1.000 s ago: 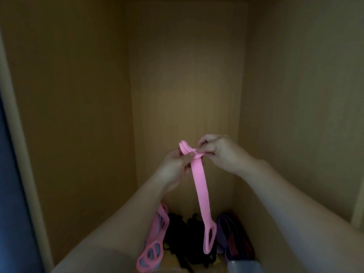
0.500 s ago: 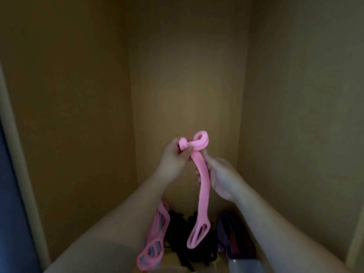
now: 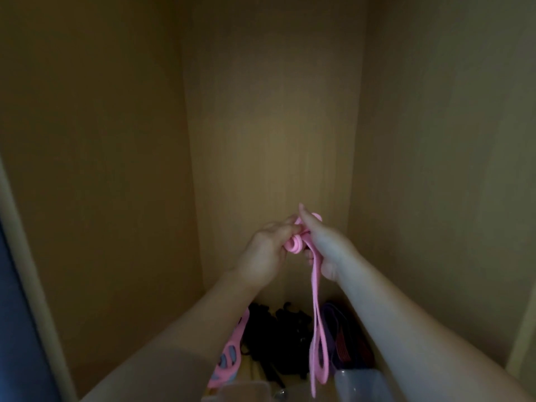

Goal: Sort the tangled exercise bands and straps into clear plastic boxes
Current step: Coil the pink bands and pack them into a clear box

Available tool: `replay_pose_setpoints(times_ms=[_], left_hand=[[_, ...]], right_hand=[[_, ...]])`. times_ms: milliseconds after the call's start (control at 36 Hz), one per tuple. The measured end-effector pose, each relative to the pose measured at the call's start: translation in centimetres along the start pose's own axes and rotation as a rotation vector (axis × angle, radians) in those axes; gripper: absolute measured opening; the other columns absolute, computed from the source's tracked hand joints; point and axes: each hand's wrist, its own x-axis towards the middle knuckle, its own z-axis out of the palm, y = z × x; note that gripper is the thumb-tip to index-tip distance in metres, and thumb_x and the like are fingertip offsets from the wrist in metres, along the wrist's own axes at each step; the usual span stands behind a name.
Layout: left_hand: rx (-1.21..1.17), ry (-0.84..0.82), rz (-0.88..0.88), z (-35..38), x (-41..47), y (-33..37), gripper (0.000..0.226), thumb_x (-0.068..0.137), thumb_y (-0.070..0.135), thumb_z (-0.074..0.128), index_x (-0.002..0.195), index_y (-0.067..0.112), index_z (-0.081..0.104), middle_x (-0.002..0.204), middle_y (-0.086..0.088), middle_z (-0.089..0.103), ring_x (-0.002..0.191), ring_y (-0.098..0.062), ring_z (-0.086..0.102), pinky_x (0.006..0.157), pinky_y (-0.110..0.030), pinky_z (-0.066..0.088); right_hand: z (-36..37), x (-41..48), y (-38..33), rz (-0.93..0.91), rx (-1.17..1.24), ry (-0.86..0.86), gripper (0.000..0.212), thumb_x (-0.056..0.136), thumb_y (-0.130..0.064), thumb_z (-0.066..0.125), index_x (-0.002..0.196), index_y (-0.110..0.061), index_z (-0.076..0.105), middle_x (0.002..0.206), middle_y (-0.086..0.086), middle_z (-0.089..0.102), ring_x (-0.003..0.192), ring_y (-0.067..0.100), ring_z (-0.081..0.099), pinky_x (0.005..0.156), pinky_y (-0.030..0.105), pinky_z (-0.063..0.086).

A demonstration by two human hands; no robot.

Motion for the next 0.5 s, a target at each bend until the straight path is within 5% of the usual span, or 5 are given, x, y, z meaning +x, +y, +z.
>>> replay_pose_setpoints(times_ms=[83,194,278,361,500], left_hand=[[0.075,-0.047,0.061,0.1,-0.2,-0.7,0.031,0.090,0.006,0.053,0.117,-0.001,0.065,0.123,-0.015,0.064,0.101,-0.020,0.063,0.094,-0.021,0.045],[0.084,-0.035,0.087,-0.1,-0.6,-1.3,0.051,0.075,-0.016,0.058,0.121,0.004,0.065,0.131,-0.006,0.060,0.115,-0.016,0.061,0.098,-0.029,0.047],[-0.223,0.007,-0.066,-0.1,-1.4,-0.3,0.058,0.072,-0.016,0.048,0.128,-0.001,0.054,0.135,-0.002,0.050,0.124,0.004,0.049,0.103,-0.016,0.039],[-0.546,0.063,-0.356,-0.1,-1.6,0.7,0.062,0.086,-0.003,0.055,0.143,0.007,0.031,0.132,0.001,0.052,0.115,0.005,0.056,0.096,-0.014,0.044],[-0.522,-0.008,-0.563,-0.9,0.2,1.7,0.025,0.089,0.007,0.065,0.114,0.004,0.064,0.104,-0.021,0.070,0.084,-0.011,0.066,0.079,-0.018,0.051]], right_hand=[[-0.2,0.3,0.5,-0.001,0.028,0.008,0.036,0.083,-0.052,0.067,0.073,-0.017,0.066,0.052,-0.002,0.054,0.038,0.007,0.036,0.039,0.020,0.029],[-0.7,0.5,1.2,-0.048,0.095,-0.035,0.027,0.087,-0.038,0.067,0.074,-0.014,0.064,0.051,-0.001,0.051,0.037,0.007,0.035,0.037,0.019,0.027],[-1.1,0.6,1.5,-0.115,0.088,-0.066,0.026,0.089,-0.033,0.065,0.073,-0.013,0.063,0.050,-0.001,0.050,0.039,0.008,0.034,0.037,0.019,0.026],[-1.5,0.9,1.7,-0.184,0.047,-0.081,0.026,0.090,-0.033,0.065,0.077,-0.010,0.068,0.064,0.007,0.055,0.047,0.013,0.037,0.039,0.021,0.026],[-2.0,0.5,2.1,-0.304,-0.032,-0.164,0.022,0.094,-0.024,0.059,0.089,-0.006,0.070,0.060,0.008,0.055,0.043,0.011,0.034,0.040,0.022,0.025]])
